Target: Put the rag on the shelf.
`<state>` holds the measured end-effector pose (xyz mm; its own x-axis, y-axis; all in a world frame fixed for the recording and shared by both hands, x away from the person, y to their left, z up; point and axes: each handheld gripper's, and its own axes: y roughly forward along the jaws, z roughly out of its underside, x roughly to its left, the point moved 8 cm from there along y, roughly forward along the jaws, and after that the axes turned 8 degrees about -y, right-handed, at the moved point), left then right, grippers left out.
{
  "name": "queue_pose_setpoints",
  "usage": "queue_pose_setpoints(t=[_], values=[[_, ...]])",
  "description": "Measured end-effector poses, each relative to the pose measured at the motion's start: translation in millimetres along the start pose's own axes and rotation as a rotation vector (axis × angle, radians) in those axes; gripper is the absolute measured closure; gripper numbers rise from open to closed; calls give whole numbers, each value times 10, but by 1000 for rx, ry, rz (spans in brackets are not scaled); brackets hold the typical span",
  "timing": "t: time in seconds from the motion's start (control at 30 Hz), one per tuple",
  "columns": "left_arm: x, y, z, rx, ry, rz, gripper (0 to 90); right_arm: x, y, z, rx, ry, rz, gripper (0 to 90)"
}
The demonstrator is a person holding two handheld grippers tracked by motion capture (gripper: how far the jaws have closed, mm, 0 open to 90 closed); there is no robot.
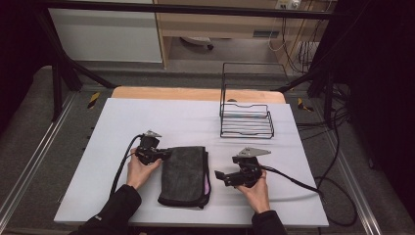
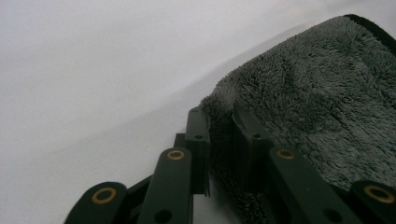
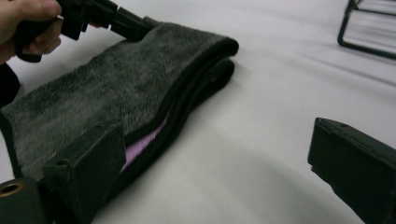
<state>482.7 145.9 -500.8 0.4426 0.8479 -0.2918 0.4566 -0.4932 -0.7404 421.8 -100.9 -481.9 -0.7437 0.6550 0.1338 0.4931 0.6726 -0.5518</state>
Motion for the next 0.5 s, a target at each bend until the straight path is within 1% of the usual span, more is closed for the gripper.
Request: queue_pose_setpoints(t=[0.03,0.07,0.17,0.23,0.27,0.3,0.37,0.43,0.5], values=[[0,1,1,0,-1,0,777,1,35,-38,1,-5,4,71],[0,2,1,-3,0,-1,780,6,73,-82,-2,7,3,82],[0,4,2,-5,4,1,782,1,211,-209,-14,21,-1,133],[3,2,4,-3,3,6,782,-9,319,-274,-9,36,-1,195],[4,3,5,-4,4,7,782,-12,379,-302,-6,48,-7,200],[4,3,5,-5,5,7,782,-20,443,-320,4,45,-4,219],[4,3,5,-5,7,7,782,-34,555,-345,26,56,-2,246],[5,3,6,-7,9,9,783,-65,652,-356,47,43,20,296],[4,3,7,-8,11,8,783,-76,732,-365,60,61,14,331]])
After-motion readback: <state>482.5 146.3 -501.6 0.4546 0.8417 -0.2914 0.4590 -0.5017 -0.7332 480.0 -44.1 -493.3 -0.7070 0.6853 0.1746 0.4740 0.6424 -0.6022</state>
